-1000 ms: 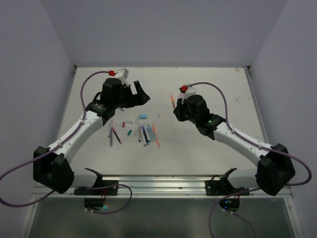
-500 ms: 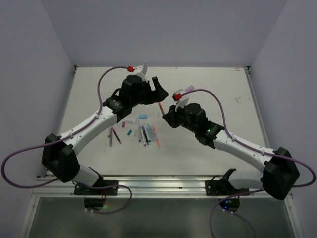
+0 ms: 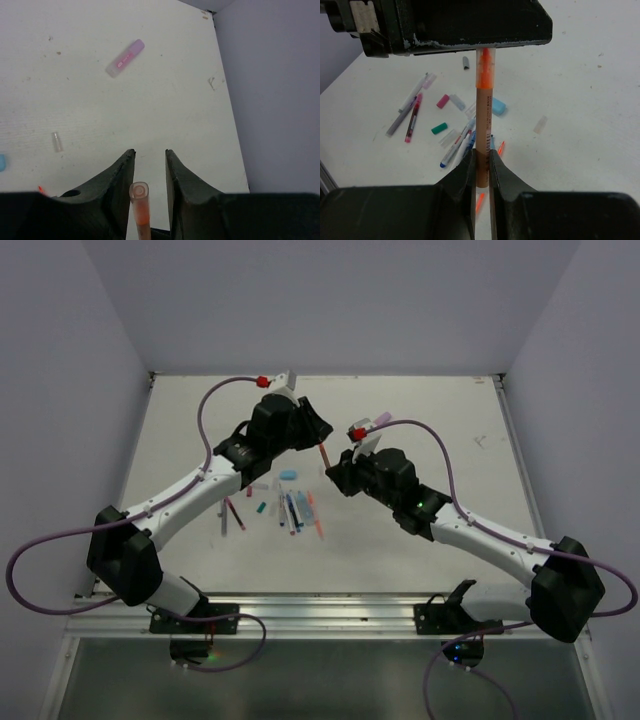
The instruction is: Open the pen caps
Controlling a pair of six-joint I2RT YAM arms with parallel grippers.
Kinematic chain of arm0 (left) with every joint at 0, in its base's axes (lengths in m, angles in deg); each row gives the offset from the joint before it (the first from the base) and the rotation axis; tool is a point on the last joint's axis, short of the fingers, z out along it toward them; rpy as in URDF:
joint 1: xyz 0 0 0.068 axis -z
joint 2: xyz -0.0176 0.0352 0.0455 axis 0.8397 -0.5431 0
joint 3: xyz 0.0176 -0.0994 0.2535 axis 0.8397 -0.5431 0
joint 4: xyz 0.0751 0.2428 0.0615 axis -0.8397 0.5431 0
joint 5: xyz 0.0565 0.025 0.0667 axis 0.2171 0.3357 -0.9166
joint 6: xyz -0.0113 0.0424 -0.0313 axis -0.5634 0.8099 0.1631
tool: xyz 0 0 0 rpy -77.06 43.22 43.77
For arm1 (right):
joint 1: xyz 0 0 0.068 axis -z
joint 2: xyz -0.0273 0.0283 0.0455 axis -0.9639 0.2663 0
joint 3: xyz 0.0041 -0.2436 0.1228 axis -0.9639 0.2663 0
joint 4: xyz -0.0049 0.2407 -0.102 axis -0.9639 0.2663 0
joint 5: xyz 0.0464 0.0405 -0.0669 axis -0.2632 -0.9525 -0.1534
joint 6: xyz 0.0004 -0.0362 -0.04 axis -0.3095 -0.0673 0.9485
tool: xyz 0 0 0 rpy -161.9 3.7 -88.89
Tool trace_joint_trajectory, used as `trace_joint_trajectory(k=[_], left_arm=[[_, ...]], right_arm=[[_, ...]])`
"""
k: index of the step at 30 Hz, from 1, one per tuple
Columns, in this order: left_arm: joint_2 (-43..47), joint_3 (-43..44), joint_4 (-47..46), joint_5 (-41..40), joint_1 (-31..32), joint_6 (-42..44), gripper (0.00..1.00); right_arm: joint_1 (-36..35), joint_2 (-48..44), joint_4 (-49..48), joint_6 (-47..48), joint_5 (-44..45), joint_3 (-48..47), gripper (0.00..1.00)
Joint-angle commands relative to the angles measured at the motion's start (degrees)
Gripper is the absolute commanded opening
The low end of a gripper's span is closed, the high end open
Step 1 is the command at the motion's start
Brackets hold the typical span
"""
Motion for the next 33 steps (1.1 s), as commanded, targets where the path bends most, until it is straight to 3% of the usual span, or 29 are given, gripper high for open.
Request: trace_joint_trajectory(k=[1,13,14,18,21,26,30,33], left_arm=[[-0.3,-0.4,-3.1,-1.5,0.6,-0.8,0.33],[-1.6,-0.7,-3.5,-1.6,1.5,-1.2,0.34],[-1.5,-0.6,-3.5,-1.8,1.5,-1.2,0.33],[-1.1,-0.3,-3.6,-2.7,1.6,-0.7,0.07],[-0.7,0.0,-3.8,-3.4,1.6,0.7,0.0],[0.6,-1.9,-5.5,-2.2,1.7,2.7,0.0],[1.8,-4.2,-8.7,-0.1,1.7,2.8,0.0],[2.0,-4.4,-8.7,0.9,1.7,2.9,0.0]], right_arm=[[-0.4,-0.1,-3.7,-0.3,0.8,0.2,0.0],[-0.6,-0.2,-4.8,-0.6,2.2,0.5,0.0],[-0.6,-0.2,-4.7,-0.6,2.1,0.6,0.0],[-0.6,-0.2,-4.7,-0.7,1.7,0.9,0.0],[-0.6,-0.2,-4.9,-1.3,1.1,1.5,0.0],[-0.5,-0.7,-5.4,-3.0,-0.3,2.7,0.34],[-0.4,0.1,-5.5,-2.6,-0.6,2.1,0.47],[-0.5,1.2,-5.6,-2.3,-0.7,1.5,0.48]])
